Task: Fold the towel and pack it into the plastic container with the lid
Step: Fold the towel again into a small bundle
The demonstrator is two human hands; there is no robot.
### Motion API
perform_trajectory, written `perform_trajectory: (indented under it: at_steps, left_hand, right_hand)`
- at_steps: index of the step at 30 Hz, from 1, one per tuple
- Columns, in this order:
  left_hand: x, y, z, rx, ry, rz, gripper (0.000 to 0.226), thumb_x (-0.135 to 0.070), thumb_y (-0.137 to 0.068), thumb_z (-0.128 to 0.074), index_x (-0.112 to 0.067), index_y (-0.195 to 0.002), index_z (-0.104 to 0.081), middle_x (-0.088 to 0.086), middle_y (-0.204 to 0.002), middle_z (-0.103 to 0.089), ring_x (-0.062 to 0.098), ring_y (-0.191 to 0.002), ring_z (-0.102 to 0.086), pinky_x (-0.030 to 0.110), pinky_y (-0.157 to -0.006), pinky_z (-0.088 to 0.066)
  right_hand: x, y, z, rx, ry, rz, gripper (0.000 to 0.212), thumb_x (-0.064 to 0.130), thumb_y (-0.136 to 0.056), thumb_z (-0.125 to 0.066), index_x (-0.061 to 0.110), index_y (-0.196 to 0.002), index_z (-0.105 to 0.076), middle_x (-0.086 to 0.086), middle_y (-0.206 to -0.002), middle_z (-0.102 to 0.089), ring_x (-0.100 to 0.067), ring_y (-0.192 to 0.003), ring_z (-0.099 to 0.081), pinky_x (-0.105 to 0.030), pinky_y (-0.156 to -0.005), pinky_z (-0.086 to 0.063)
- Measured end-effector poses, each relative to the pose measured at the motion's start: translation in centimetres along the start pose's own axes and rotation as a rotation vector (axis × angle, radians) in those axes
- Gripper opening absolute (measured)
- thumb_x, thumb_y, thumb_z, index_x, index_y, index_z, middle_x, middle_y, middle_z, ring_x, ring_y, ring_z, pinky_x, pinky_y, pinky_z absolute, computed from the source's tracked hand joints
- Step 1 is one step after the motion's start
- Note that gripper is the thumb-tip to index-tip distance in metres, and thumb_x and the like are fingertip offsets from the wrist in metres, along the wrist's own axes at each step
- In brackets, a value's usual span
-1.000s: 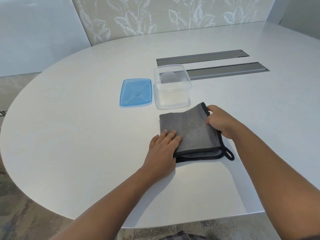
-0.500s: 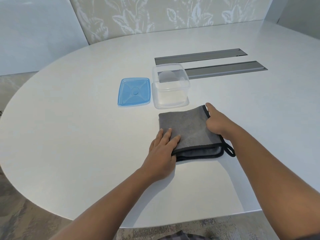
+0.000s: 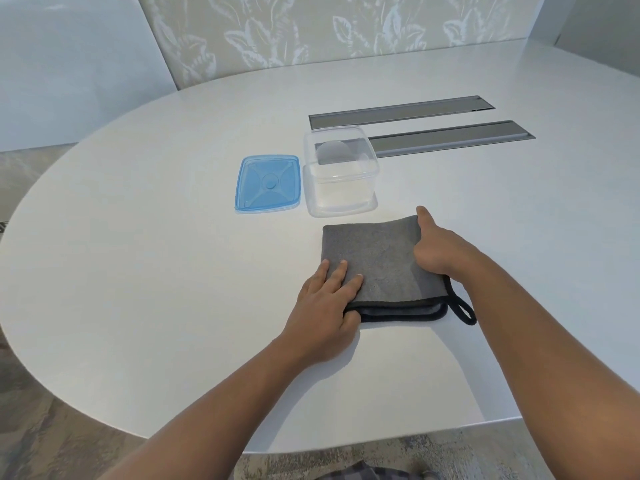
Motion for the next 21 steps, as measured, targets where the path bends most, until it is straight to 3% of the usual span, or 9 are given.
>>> perform_trajectory:
  at_steps: [3,5,7,8,11,17,21]
  left_hand:
    - [0.1,0.0,-0.3,0.005,-0.036,-0.002,0.066,-0.044,-0.094,-0.031,-0.04,-0.16,-0.022,-0.005,-0.172,-0.008,0.022,-0.157,0.007,0.04,-0.126,-0.003]
    - [0.1,0.0,-0.5,0.001,-0.074,-0.005,0.064,-0.058,-0.099,-0.029,-0.044,-0.16,-0.018,-0.005,-0.172,-0.008,0.022,-0.157,0.008,0.041,-0.126,-0.005]
    - [0.1,0.0,-0.6,0.004,-0.126,-0.006,0.066,-0.067,-0.1,-0.024,-0.044,-0.16,-0.016,-0.004,-0.172,-0.007,0.023,-0.157,0.008,0.042,-0.125,-0.006]
    - [0.1,-0.1,-0.6,0.005,-0.15,-0.007,0.066,-0.068,-0.1,-0.023,-0.045,-0.16,-0.015,-0.004,-0.172,-0.007,0.024,-0.157,0.008,0.043,-0.125,-0.006]
    - [-0.1,0.0,-0.7,0.007,-0.197,-0.015,0.065,-0.064,-0.099,-0.026,-0.048,-0.16,-0.008,-0.001,-0.172,-0.007,0.029,-0.157,0.006,0.044,-0.124,-0.007]
    - [-0.7,0.1,-0.6,0.003,-0.253,-0.031,0.068,-0.057,-0.094,-0.027,-0.05,-0.159,-0.01,0.001,-0.172,-0.009,0.034,-0.157,0.002,0.046,-0.124,-0.009]
    - [-0.9,-0.1,-0.6,0.001,-0.25,-0.021,0.07,-0.055,-0.09,-0.03,-0.048,-0.159,-0.016,0.001,-0.172,-0.011,0.035,-0.156,0.0,0.048,-0.124,-0.01]
  right_hand:
    - [-0.1,0.1,-0.4,0.031,0.045,-0.008,0.086,0.001,-0.095,-0.032,0.035,-0.161,0.013,-0.011,-0.106,-0.056,-0.023,-0.084,-0.059,-0.032,-0.062,-0.042]
    - [-0.3,0.0,-0.6,0.044,0.041,-0.004,0.087,0.001,-0.095,-0.031,0.035,-0.161,0.013,-0.016,-0.125,-0.057,-0.026,-0.094,-0.06,-0.034,-0.07,-0.044]
    - [-0.4,0.0,-0.2,0.062,-0.008,-0.005,0.088,0.002,-0.095,-0.033,0.037,-0.161,0.013,-0.017,-0.15,-0.045,-0.031,-0.109,-0.055,-0.039,-0.086,-0.046]
    - [-0.4,-0.1,0.1,0.074,-0.022,-0.006,0.088,0.003,-0.095,-0.034,0.039,-0.16,0.014,-0.015,-0.153,-0.042,-0.032,-0.109,-0.054,-0.042,-0.09,-0.049]
    - [-0.6,0.0,0.5,0.109,0.108,0.003,0.09,0.007,-0.094,-0.035,0.043,-0.157,0.018,-0.016,-0.14,-0.051,-0.032,-0.097,-0.062,-0.048,-0.085,-0.057]
    - [-0.8,0.1,-0.5,0.109,0.384,0.026,0.095,0.0,-0.097,-0.038,0.041,-0.157,0.023,-0.021,-0.161,-0.023,-0.039,-0.113,-0.056,-0.046,-0.088,-0.052]
    - [-0.4,0.4,0.3,0.119,0.405,0.041,0.097,-0.002,-0.094,-0.038,0.041,-0.157,0.022,-0.021,-0.161,-0.027,-0.037,-0.11,-0.059,-0.043,-0.081,-0.054]
Point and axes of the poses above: each hand's wrist, its own y-axis away from the middle knuckle, its own z-axis out of the back of the hand, x = y × z, the point moved 6 cm from there along -y, towards the middle knuckle
